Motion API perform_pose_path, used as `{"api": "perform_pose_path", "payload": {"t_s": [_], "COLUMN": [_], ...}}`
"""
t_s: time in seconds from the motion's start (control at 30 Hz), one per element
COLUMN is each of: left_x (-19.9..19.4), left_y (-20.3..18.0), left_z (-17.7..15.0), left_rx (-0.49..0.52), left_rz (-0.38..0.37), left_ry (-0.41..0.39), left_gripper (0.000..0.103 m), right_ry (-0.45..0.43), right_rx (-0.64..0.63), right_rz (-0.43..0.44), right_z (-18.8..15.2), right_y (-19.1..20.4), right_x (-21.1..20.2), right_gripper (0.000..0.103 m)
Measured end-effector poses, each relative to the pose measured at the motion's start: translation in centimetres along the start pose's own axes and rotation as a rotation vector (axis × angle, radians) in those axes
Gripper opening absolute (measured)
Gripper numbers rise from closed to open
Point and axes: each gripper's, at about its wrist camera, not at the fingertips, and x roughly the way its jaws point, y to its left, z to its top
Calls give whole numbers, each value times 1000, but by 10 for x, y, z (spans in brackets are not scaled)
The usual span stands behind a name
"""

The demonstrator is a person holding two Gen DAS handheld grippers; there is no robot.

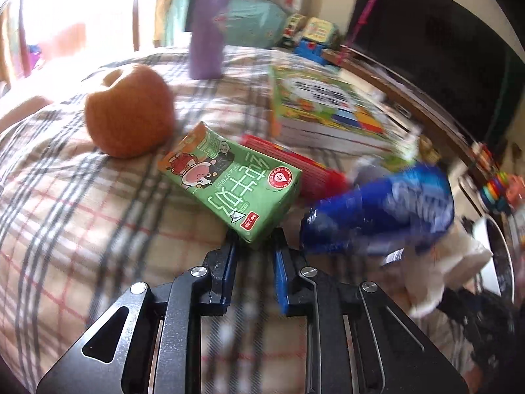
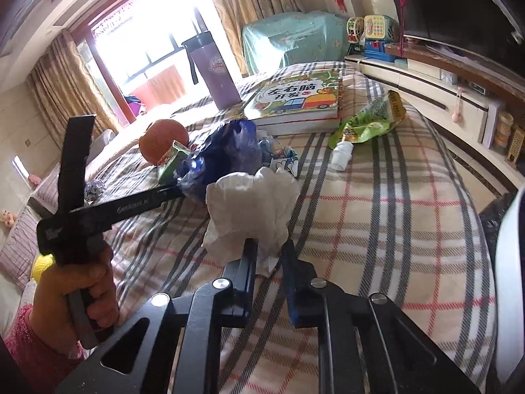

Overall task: Collect trash
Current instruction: 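Grasp the green milk carton with the left tool while the right tool grasps the white plastic bag, then carry the green carton in the left tool while the right tool carries the plastic bag to the bin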

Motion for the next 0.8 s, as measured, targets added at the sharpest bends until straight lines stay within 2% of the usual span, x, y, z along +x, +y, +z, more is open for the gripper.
{"api": "perform_pose_path", "payload": {"t_s": [0.4, 0.8], "left_x": [-62, -87], "left_y": [-57, -84], "left_z": [-56, -98], "left_rx": [134, 246], "left_rz": [-184, -258], "left_ry": [1, 84], "left_gripper": [17, 18], "right_ry": [-39, -52], "right_rx": [66, 96], "right_rz": [-48, -60], "right_z": [-21, -46], "right_y": [-30, -37], "right_x": [-47, -80], "right_gripper": [14, 14]}}
